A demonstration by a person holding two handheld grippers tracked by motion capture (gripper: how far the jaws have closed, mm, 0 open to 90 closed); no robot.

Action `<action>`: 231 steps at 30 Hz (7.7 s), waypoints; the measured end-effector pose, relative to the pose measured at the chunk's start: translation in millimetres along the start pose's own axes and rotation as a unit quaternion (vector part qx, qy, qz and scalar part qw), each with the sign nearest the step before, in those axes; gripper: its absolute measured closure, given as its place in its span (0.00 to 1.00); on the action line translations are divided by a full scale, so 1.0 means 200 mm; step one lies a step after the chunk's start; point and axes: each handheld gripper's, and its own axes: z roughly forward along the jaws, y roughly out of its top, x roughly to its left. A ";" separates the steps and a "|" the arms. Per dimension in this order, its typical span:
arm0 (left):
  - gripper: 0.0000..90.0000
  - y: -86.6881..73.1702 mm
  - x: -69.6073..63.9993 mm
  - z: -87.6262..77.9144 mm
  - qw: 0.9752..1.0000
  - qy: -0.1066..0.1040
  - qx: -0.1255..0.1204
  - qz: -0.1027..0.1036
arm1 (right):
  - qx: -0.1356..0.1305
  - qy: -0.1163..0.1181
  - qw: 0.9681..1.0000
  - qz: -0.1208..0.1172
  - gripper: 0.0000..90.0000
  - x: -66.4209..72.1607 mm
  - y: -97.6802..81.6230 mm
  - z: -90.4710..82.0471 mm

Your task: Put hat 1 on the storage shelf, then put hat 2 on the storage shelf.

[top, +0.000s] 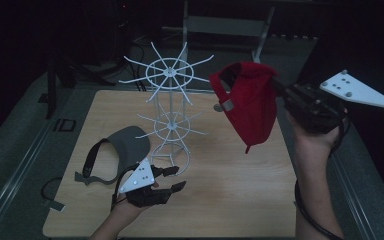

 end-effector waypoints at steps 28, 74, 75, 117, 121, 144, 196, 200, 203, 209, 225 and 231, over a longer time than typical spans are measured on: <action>0.57 -0.09 0.02 -0.03 1.000 0.012 0.008 -0.016 | 0.047 0.079 0.996 0.005 0.98 0.11 -0.31 0.04; 0.57 -0.28 0.10 -0.22 0.996 0.064 0.021 -0.057 | 0.167 0.034 0.985 0.038 0.14 -0.13 -1.04 -0.18; 0.57 -0.29 0.10 -0.23 0.996 0.065 0.021 -0.059 | 0.167 0.030 0.984 0.046 0.17 -0.15 -1.06 -0.18; 0.59 -0.51 0.17 -0.46 0.983 0.161 0.020 -0.089 | 0.207 -0.140 0.966 0.065 0.15 -0.38 -1.72 -0.31; 0.59 -0.53 0.19 -0.53 0.976 0.194 0.020 -0.094 | 0.208 -0.135 0.966 0.069 0.15 -0.38 -1.73 -0.31; 0.25 -0.78 0.48 -0.73 0.905 0.350 0.141 -0.194 | 0.204 -0.120 0.968 0.080 0.15 -0.39 -1.73 -0.32; 0.95 -0.67 0.57 -0.66 0.911 0.349 0.169 -0.140 | 0.215 -0.123 0.966 0.071 0.15 -0.38 -1.73 -0.31; 0.95 -0.58 0.56 -0.68 0.921 0.340 0.144 -0.124 | 0.212 -0.124 0.966 0.074 0.15 -0.39 -1.73 -0.31; 0.95 -0.51 0.56 -0.69 0.928 0.334 0.123 -0.110 | 0.212 -0.124 0.967 0.076 0.15 -0.39 -1.73 -0.32; 0.95 -0.38 0.54 -0.68 0.937 0.327 0.096 -0.081 | 0.210 -0.125 0.967 0.077 0.15 -0.39 -1.73 -0.32; 0.96 -0.15 0.57 -0.69 0.963 0.267 0.013 -0.023 | 0.206 -0.124 0.967 0.085 0.15 -0.40 -1.73 -0.32; 0.96 -0.05 0.56 -0.72 0.965 0.262 -0.009 -0.012 | 0.206 -0.124 0.967 0.085 0.15 -0.40 -1.73 -0.32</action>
